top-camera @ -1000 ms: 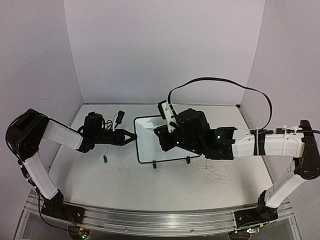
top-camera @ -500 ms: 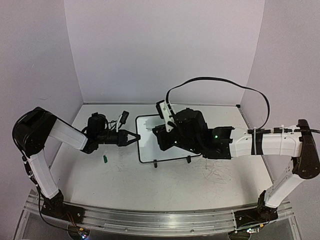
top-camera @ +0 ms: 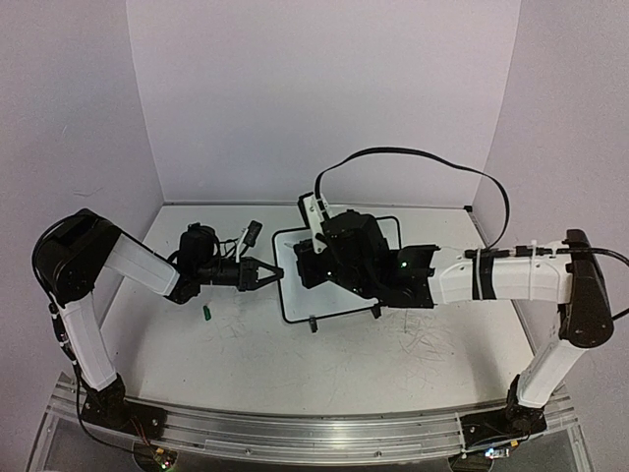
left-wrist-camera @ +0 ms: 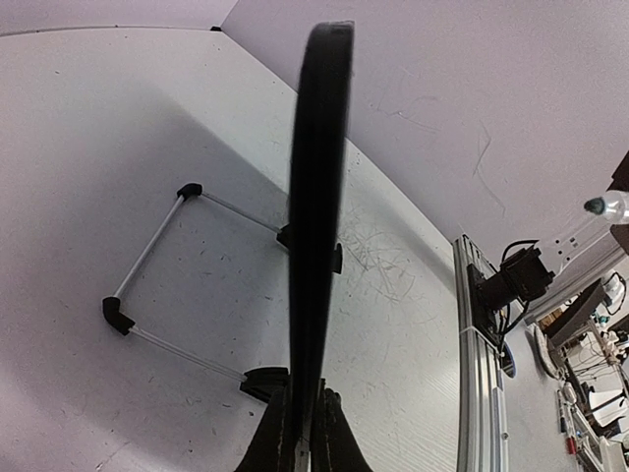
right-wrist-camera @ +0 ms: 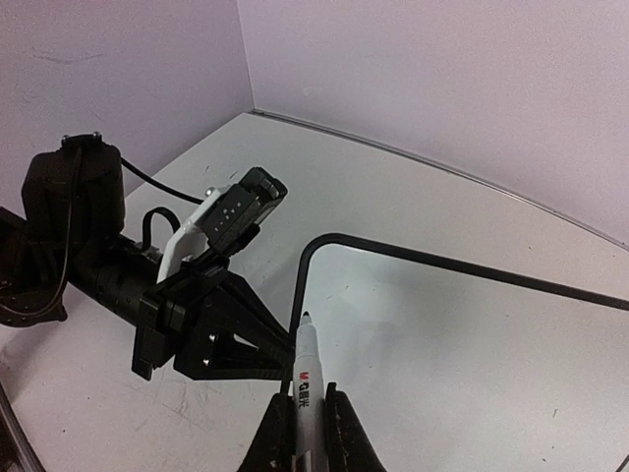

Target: Write a sentence on the whiteboard

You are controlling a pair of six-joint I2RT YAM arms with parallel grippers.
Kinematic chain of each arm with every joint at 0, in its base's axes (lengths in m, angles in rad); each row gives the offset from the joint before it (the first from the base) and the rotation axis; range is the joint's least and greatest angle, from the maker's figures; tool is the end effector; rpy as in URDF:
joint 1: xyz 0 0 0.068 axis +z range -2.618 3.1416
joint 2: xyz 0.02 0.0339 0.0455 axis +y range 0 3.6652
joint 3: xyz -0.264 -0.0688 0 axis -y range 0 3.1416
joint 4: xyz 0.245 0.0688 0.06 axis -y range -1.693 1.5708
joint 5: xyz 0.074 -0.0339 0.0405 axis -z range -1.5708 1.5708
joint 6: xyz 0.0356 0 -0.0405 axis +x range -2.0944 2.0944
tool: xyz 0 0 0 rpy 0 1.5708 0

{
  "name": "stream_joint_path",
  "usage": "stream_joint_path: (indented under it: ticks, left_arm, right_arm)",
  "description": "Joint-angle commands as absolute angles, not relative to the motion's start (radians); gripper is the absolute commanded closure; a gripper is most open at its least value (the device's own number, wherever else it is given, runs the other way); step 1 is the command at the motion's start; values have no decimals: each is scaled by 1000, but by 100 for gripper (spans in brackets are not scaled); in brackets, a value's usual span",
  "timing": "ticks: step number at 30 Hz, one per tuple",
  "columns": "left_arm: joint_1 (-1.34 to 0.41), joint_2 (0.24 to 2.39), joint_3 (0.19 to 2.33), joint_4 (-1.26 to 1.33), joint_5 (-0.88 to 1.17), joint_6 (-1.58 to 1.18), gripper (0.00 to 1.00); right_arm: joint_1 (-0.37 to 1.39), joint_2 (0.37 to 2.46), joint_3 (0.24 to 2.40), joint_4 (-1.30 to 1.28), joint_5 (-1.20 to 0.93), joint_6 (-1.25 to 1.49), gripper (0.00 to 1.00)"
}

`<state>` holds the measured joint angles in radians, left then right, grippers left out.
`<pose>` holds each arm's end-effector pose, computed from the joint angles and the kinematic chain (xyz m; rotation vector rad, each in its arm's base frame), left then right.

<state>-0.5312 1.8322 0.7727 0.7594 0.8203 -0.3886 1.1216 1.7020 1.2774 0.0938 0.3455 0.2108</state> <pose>0.2923 -0.2019 0.1552 0.7493 1.8677 -1.3738 0.1864 0.3588 0.2941 -0.6260 1.8188 0.5803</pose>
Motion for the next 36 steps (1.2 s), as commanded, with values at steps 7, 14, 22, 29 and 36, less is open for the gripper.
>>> stream_joint_path:
  ticks: [7, 14, 22, 29, 36]
  left_arm:
    - [-535, 1843, 782, 774, 812, -368, 100]
    - [-535, 1845, 785, 774, 818, -371, 100]
    - [-537, 1838, 781, 774, 823, -374, 100]
    - [-539, 1829, 780, 774, 827, -374, 100]
    - [-542, 1825, 778, 773, 829, -374, 100]
  right_arm:
    - [1100, 1783, 1352, 129, 373, 199, 100]
    - [1099, 1812, 1360, 130, 387, 207, 100]
    - [1098, 1831, 1378, 133, 385, 201, 100]
    - [1098, 1852, 1393, 134, 381, 202, 100]
    - [1097, 1859, 1398, 134, 387, 206, 100]
